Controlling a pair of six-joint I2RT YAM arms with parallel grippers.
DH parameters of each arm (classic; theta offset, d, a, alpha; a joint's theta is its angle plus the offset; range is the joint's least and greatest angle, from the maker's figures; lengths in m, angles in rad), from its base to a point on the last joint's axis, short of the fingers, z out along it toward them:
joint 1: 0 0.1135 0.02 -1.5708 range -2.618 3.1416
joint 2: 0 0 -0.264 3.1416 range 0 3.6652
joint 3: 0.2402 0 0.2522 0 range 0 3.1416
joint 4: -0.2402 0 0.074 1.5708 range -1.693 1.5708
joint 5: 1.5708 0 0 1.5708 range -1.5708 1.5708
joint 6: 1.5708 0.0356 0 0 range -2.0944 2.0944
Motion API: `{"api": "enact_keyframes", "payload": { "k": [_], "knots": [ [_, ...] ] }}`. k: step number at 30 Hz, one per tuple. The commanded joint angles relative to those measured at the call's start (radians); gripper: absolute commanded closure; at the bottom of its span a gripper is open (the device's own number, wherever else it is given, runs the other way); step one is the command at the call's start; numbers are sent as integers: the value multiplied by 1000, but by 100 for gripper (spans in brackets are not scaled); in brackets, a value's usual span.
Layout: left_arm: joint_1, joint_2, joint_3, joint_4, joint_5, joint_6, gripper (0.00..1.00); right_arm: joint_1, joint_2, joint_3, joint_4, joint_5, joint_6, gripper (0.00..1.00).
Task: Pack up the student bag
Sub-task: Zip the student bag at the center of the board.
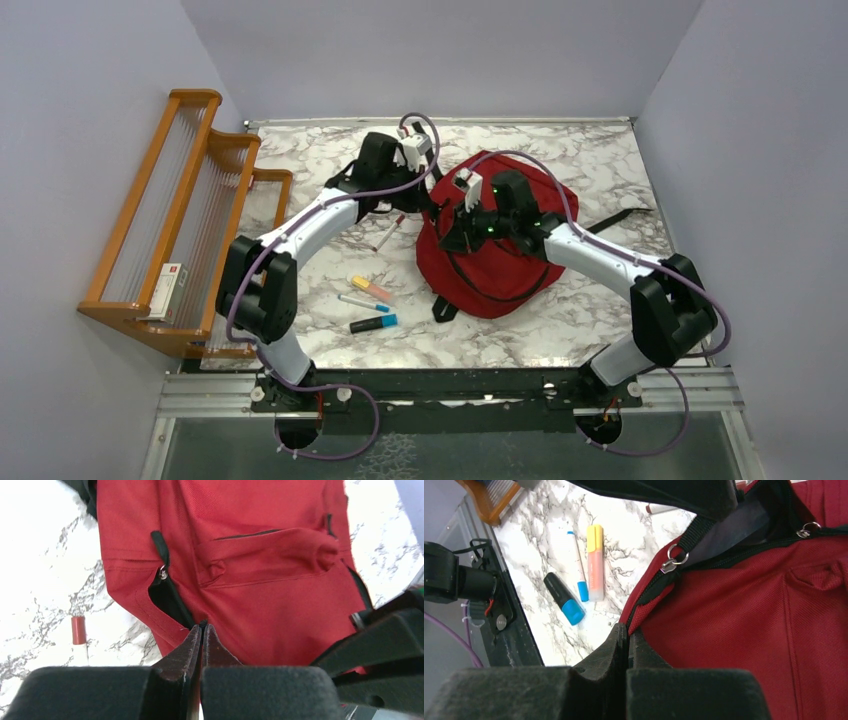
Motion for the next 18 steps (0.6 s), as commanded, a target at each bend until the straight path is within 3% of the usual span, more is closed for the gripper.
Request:
{"api": "enact_keyframes", "payload": {
  "k": [1, 6, 8, 14, 18],
  "knots": [
    [41, -119, -27, 225, -15, 22, 100, 36, -77, -30, -111, 12, 84, 99],
    [37, -193, -110, 251, 99, 21, 100, 37, -110, -44, -13, 69, 171, 99],
    [32, -205, -134, 247, 120, 26, 100, 36, -105, -39, 6, 47, 173, 94],
    [21, -207, -161, 238, 128, 30, 100, 37, -102, -29, 5, 40, 156, 59],
    [20, -198, -149, 238, 125, 30, 100, 36, -143, -54, 6, 79, 139, 46]
  ]
}}
